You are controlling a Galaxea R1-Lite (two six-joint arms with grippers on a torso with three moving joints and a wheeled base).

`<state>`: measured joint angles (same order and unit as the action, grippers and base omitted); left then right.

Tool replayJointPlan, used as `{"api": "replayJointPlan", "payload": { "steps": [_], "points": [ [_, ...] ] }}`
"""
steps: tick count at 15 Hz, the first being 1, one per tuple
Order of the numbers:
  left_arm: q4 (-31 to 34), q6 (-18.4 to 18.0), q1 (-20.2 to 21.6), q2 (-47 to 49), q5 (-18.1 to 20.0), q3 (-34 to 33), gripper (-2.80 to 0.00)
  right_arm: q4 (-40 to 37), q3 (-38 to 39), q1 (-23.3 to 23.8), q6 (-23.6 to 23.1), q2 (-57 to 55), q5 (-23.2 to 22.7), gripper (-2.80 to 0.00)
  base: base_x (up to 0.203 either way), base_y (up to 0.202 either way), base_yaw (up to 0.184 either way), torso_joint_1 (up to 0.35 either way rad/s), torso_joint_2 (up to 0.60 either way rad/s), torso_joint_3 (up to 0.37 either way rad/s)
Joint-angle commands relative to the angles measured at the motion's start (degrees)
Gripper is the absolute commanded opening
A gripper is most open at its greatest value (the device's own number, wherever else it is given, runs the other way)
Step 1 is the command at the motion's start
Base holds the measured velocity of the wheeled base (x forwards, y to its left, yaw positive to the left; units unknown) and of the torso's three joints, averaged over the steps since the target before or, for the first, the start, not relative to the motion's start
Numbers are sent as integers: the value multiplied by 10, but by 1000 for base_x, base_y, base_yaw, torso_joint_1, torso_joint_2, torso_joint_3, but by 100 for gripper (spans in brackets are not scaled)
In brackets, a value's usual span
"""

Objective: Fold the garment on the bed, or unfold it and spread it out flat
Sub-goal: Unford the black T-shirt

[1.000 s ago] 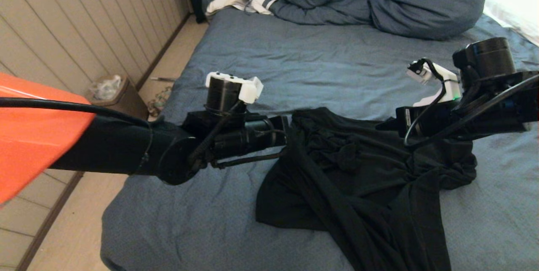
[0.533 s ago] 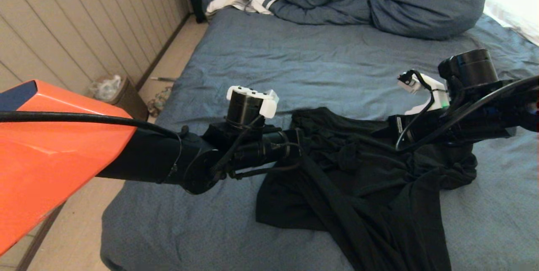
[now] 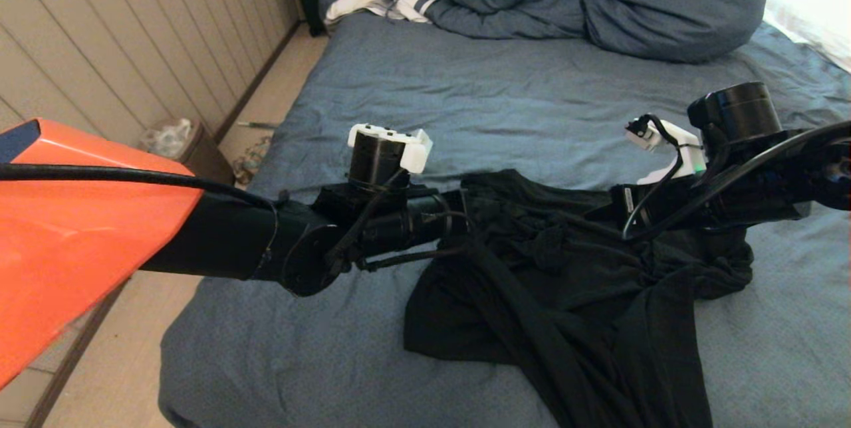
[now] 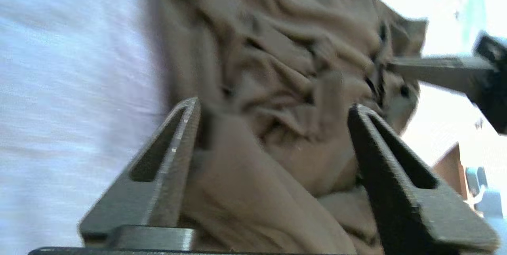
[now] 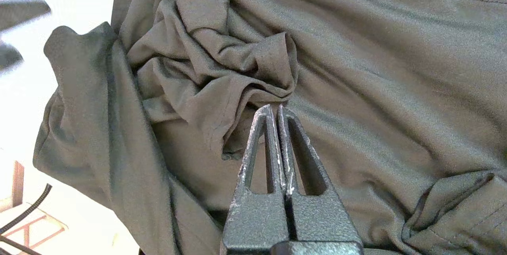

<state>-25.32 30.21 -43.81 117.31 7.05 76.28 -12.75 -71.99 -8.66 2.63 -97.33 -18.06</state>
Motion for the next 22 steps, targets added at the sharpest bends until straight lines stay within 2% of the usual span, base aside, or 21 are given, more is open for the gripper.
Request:
{"api": "replayJointPlan", "payload": {
  "steps": [1,8,9,10,15,22],
  "points": [
    [-3,2,3,-5,1,-9,0,-1,0,0,0,-1,-1,-280,0,0,0,0,0,0],
    [-7,-1,3,13,3,-9,0,-1,0,0,0,-4,-2,-280,0,0,0,0,0,0],
    [-6,-1,3,13,2,-12,-85,0,-1,0,-1,-4,-2,-280,0,0,0,0,0,0],
    [-6,-4,2,11,2,-16,-280,-1,-2,0,-3,-4,-3,-280,0,0,0,0,0,0],
    [-1,-8,-17,-12,2,-32,-280,0,-11,0,-12,-10,-6,-280,0,0,0,0,0,0],
    [1,-7,-17,-13,2,-34,-280,-1,-11,7,-14,-5,-6,-280,0,0,0,0,0,0]
  ]
}}
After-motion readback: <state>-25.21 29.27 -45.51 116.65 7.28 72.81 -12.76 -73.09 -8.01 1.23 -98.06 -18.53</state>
